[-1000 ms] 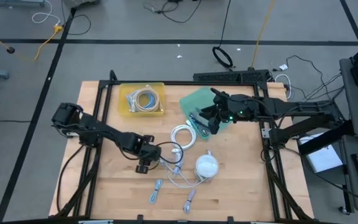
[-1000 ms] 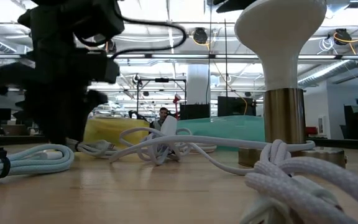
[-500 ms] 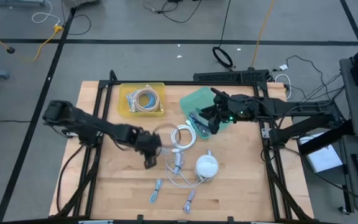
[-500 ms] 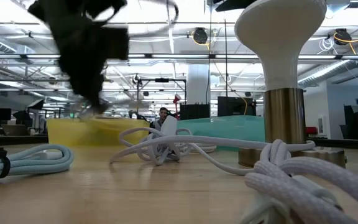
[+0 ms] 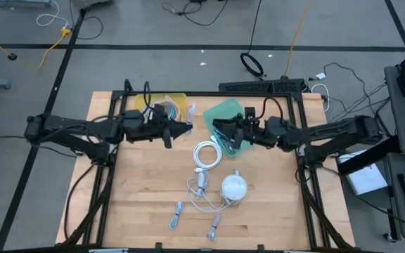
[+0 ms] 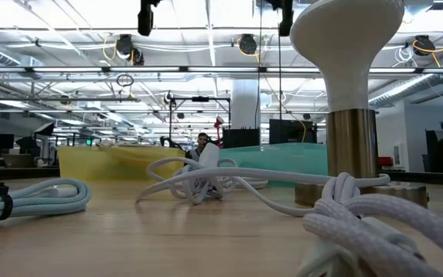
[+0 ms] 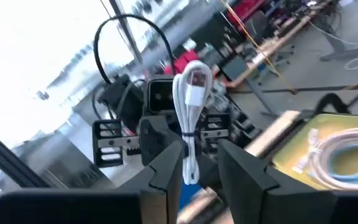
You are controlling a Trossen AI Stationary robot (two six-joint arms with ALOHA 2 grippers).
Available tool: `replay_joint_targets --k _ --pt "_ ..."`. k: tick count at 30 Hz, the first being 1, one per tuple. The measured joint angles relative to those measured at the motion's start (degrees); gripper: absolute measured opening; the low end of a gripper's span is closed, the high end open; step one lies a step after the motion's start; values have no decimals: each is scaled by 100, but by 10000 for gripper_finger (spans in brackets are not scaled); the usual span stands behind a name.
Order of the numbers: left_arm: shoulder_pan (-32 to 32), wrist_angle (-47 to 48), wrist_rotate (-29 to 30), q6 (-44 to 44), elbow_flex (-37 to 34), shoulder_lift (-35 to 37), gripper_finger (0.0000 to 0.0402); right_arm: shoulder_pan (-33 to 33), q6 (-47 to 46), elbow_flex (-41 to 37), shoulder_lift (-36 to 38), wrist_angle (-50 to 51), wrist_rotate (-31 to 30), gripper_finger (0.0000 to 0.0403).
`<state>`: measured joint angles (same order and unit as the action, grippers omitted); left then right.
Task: Pick & Place USB Port
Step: Put the white charger cable into the green bin
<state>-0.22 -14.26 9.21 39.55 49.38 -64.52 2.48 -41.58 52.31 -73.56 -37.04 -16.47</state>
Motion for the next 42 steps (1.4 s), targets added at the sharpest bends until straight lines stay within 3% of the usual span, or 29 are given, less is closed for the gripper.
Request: replay_joint_targets --k 8,13,18,22,29,36,42 --pt "-49 -342 -452 248 -2 -526 19 0 52 -170 -374 -974 329 100" --pt "-92 -955 -620 422 51 -972 19 0 329 19 -419 -934 474 116" --pt "-228 -937 -892 368 332 -1288 18 0 302 53 -421 -688 476 132" --pt "-266 -769 -1048 186 653 -1416 18 4 260 57 -414 -714 484 138" --pt "-266 382 -876 -323 1218 -1364 18 8 338 57 -373 -618 624 139" --pt "-262 891 -487 -563 1314 -912 18 24 324 57 -369 -594 633 139" --pt "-117 1146 -495 -515 1320 -747 18 -23 321 57 -369 -585 762 138"
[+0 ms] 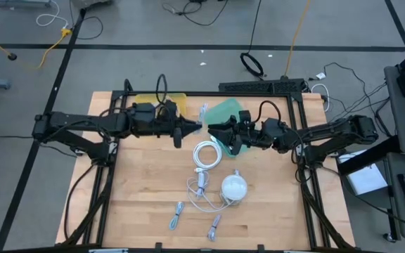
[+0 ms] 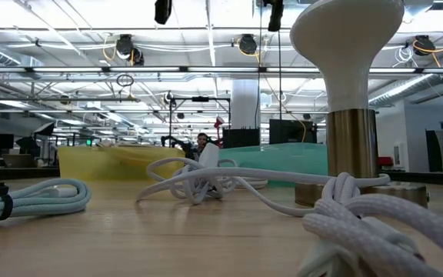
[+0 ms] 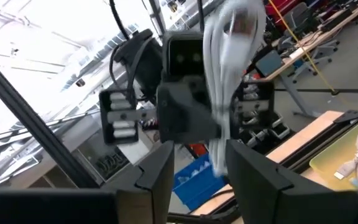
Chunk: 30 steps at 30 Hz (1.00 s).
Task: Pick & Place USB Port
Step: Put the white charger cable into the green bin
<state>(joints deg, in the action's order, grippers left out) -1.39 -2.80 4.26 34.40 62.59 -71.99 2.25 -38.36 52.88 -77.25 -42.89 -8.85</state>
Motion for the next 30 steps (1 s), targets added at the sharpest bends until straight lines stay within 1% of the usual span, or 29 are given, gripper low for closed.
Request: replay_joint_targets --k 2,5,10,13,17,30 --pt "119 54 -14 30 -2 -7 18 -33 -18 -2 0 0 1 138" --pt "272 -149 6 43 0 -140 18 -70 -18 0 0 -2 -1 138" --pt "370 -288 28 134 10 -239 18 -80 -62 -2 0 100 5 138" --pt "371 -170 7 135 -13 -285 18 -80 -96 -2 0 130 9 137" --pt "317 -239 -25 132 0 -345 18 -80 -145 -2 0 120 9 137" --pt "62 -519 -470 194 -7 -672 18 -80 -147 -7 -4 130 1 136"
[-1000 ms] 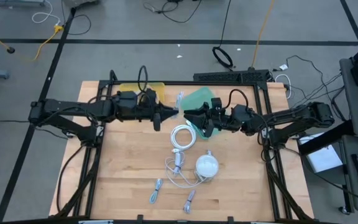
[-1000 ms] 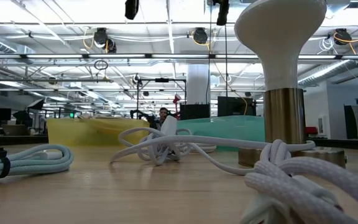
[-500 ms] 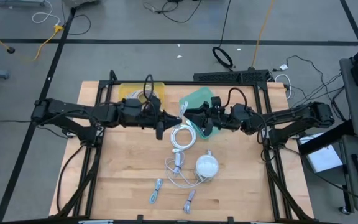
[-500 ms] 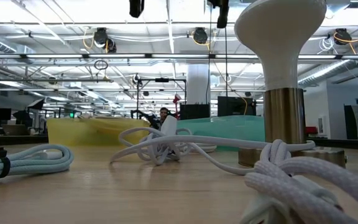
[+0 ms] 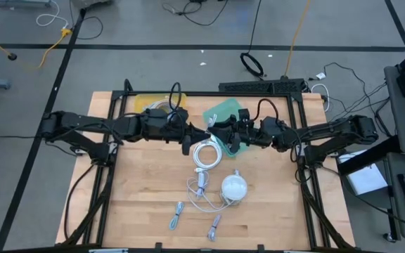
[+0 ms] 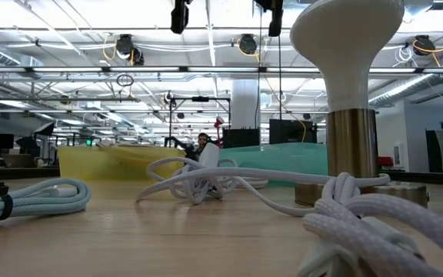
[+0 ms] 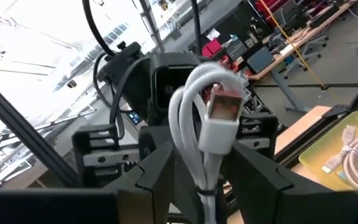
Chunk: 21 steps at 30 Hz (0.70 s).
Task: Pick & Place USB Port
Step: Put the white charger cable into the green bin
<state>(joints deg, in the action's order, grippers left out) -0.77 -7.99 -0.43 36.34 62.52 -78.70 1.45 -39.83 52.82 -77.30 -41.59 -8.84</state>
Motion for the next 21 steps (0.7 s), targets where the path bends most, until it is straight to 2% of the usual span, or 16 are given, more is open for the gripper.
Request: replay_joint_targets --k 5,10,11,16,21 --pt "-23 -105 -107 27 2 -48 18 2 -150 0 0 15 0 115" --pt "-21 -142 -107 56 2 -76 18 0 -132 0 4 70 -15 25" --pt "-23 -157 -112 63 2 -76 22 0 -128 0 4 77 -18 18" --pt "-57 194 -532 41 -9 92 68 -172 -533 11 33 612 61 17" --pt "-99 1527 -831 9 -6 578 85 -514 -524 4 297 2436 -117 17"
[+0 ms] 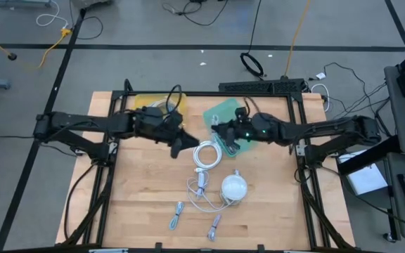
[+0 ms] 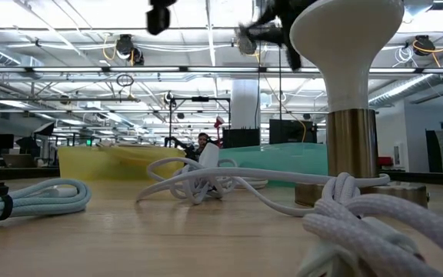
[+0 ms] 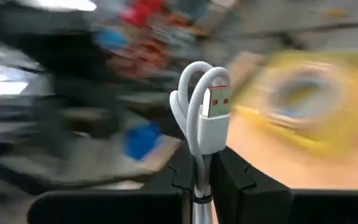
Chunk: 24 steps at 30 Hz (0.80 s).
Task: Pick & Place USB Port
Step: Put the white charger cable into the green bin
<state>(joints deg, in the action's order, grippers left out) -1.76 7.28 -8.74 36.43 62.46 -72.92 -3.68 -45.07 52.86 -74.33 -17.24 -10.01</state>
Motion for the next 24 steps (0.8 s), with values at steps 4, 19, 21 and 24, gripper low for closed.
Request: replay_joint_targets --k 4,19,21,24 --pt "105 1077 452 -146 -1 338 87 -370 128 -3 279 1539 -363 17" --pt "308 1731 1227 -183 5 811 90 -1320 995 -2 359 4409 -405 17" --pt "308 1708 1233 -209 6 817 90 -1329 1162 -2 359 4464 -521 17" --pt "308 1721 1314 -228 4 812 90 -1329 1370 -2 280 4474 -645 17"
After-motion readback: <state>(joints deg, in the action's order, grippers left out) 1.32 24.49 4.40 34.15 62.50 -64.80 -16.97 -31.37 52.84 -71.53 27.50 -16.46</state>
